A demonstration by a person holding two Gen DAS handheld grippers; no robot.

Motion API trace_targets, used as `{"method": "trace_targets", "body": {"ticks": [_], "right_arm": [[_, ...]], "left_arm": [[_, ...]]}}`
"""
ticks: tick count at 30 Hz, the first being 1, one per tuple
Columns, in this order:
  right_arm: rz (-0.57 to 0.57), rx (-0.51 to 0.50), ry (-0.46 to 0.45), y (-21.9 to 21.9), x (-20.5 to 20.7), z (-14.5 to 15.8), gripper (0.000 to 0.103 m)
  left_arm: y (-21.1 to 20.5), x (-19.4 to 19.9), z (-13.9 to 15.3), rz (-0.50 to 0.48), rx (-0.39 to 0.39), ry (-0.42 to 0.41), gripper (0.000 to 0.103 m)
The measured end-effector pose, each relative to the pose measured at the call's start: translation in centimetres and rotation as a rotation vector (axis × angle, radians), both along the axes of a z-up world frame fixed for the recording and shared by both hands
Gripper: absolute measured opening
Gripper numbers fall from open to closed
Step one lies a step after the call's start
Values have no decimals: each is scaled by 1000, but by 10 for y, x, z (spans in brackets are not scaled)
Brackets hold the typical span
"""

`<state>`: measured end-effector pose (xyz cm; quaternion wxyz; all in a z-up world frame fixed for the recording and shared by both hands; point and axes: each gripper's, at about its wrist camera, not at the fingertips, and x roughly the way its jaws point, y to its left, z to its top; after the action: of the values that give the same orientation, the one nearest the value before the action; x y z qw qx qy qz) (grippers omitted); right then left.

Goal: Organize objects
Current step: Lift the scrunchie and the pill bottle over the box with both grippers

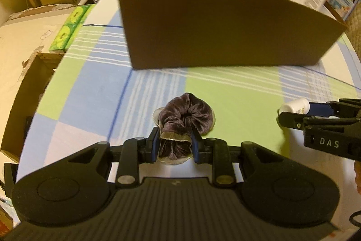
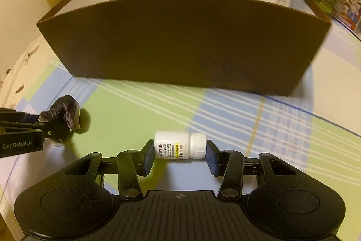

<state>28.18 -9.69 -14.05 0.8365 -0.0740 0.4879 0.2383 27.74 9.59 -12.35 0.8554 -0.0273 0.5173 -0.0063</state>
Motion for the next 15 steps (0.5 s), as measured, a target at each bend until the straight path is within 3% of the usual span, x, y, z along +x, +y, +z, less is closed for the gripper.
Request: {"method": "trace_targets", "body": {"ticks": [15], "right_arm": [[-40, 34, 27, -31, -19, 18, 44]], "left_arm": [[-46, -21, 16, -129, -21, -23, 22]]}}
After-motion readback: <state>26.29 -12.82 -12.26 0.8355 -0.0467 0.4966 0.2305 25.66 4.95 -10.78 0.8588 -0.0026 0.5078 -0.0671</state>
